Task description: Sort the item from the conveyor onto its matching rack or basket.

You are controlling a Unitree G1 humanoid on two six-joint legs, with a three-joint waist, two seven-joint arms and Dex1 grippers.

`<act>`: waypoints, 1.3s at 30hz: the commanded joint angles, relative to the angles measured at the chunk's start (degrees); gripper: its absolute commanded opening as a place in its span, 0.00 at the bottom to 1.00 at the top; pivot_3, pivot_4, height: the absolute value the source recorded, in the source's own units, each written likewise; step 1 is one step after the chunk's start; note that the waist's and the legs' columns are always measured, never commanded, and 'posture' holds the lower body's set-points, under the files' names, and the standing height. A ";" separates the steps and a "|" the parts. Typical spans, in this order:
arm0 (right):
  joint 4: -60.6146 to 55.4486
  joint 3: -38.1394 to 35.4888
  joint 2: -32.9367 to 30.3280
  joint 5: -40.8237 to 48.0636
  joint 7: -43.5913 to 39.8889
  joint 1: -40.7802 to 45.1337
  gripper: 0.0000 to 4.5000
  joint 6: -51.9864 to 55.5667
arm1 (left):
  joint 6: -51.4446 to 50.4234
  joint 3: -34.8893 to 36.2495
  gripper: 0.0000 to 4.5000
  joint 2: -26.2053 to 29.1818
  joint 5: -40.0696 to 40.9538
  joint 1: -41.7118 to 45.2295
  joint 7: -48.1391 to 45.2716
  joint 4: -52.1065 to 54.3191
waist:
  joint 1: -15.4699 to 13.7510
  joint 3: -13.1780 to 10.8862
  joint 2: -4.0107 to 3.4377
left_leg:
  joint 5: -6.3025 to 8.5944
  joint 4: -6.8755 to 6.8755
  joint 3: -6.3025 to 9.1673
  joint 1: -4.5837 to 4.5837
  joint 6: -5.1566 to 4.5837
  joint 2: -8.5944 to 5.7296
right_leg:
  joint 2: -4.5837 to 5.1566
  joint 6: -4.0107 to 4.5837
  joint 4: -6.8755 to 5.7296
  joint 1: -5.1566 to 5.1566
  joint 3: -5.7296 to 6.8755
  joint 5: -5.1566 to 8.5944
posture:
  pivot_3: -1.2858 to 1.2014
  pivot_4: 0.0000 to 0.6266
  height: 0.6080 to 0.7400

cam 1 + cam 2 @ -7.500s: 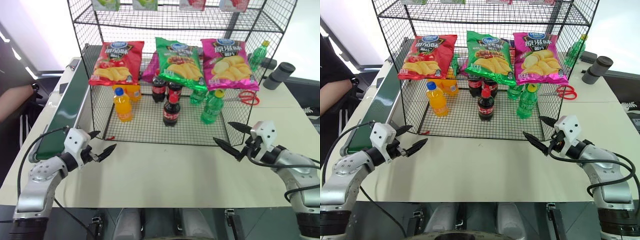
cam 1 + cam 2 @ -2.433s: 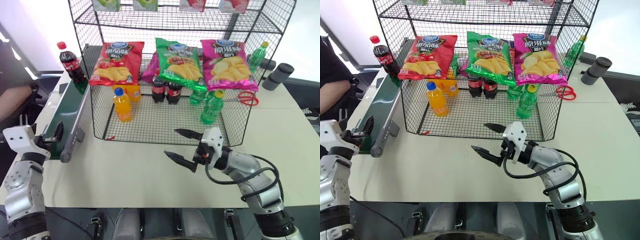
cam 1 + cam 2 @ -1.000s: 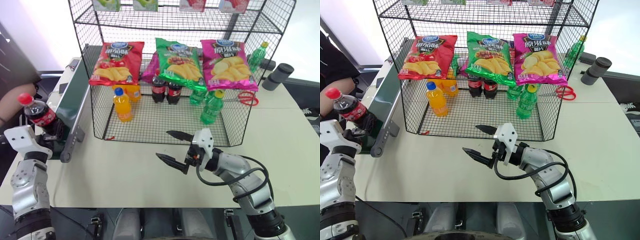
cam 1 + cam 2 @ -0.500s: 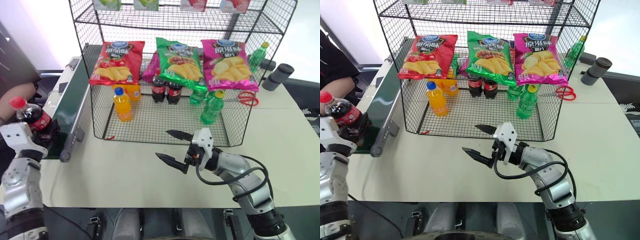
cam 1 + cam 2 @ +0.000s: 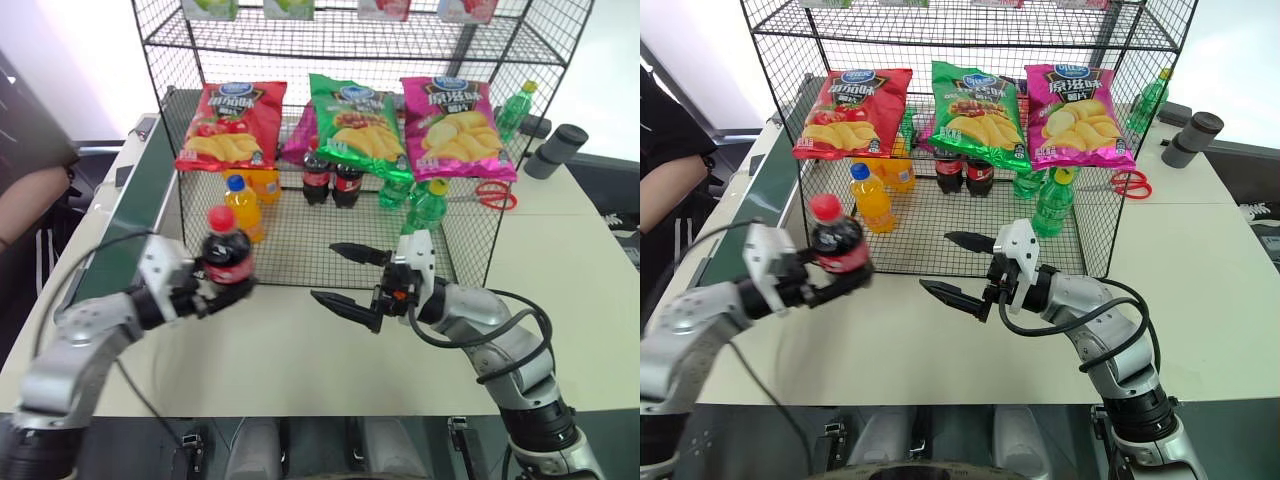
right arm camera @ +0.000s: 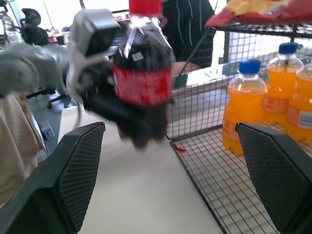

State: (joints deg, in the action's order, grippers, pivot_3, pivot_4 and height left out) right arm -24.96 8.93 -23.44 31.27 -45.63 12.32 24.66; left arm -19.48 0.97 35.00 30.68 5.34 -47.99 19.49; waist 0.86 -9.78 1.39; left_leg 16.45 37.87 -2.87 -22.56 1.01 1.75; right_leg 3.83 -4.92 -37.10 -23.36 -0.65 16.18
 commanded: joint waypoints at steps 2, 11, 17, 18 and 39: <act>-3.27 0.48 0.74 0.68 0.96 -0.34 1.00 -0.07 | 3.22 -5.58 0.64 -3.33 -2.40 4.75 -3.13 -0.87 | 0.08 0.00 0.00 | 0.00 0.02 -0.02 -0.01 -0.01 -0.02 | -0.03 -0.02 0.01 0.00 -0.01 -0.01 | 0.52 0.24 1.00; -4.53 0.47 0.66 0.78 3.20 -2.12 1.00 0.65 | 6.04 -14.35 0.64 -9.56 -6.34 11.53 -8.95 -5.51 | -0.07 0.00 -0.01 | -0.01 0.15 -0.04 -0.02 -0.04 0.02 | -0.32 -0.22 -0.06 0.03 -0.04 -0.11 | 0.52 0.24 1.00; -4.80 0.00 0.50 0.89 3.84 -2.73 0.67 1.08 | 5.96 -14.05 0.64 -10.07 -6.77 11.99 -9.47 -5.82 | -0.09 0.00 -0.01 | -0.02 0.19 -0.02 -0.01 -0.04 0.05 | -0.57 -0.25 -0.10 0.03 -0.06 -0.11 | 0.52 0.24 1.00; -4.59 0.08 0.49 0.44 3.99 -2.62 0.67 0.76 | 5.60 -13.95 0.64 -9.90 -6.68 11.90 -9.56 -5.69 | -0.09 0.00 -0.01 | -0.02 0.19 -0.01 -0.01 -0.04 0.05 | -0.59 -0.25 -0.10 0.03 -0.06 -0.11 | 0.52 0.24 1.00; 32.57 -4.11 13.38 -19.37 20.37 10.09 0.67 -23.46 | 8.22 5.12 0.98 -8.72 -7.44 -8.17 5.91 -3.36 | 0.08 -0.02 -0.03 | -0.01 0.20 -0.05 0.05 -0.04 0.06 | -0.40 -0.25 -0.17 0.04 -0.08 -0.11 | 0.52 0.24 1.00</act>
State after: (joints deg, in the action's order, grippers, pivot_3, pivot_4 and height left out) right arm 5.60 6.26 -11.53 13.31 -27.34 19.44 6.58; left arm -12.65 3.97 26.73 22.66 -2.30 -43.86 13.33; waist 0.94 -9.79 1.36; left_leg 16.44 38.07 -2.94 -22.51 0.96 1.81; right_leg 3.44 -5.17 -37.27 -23.34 -0.74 16.07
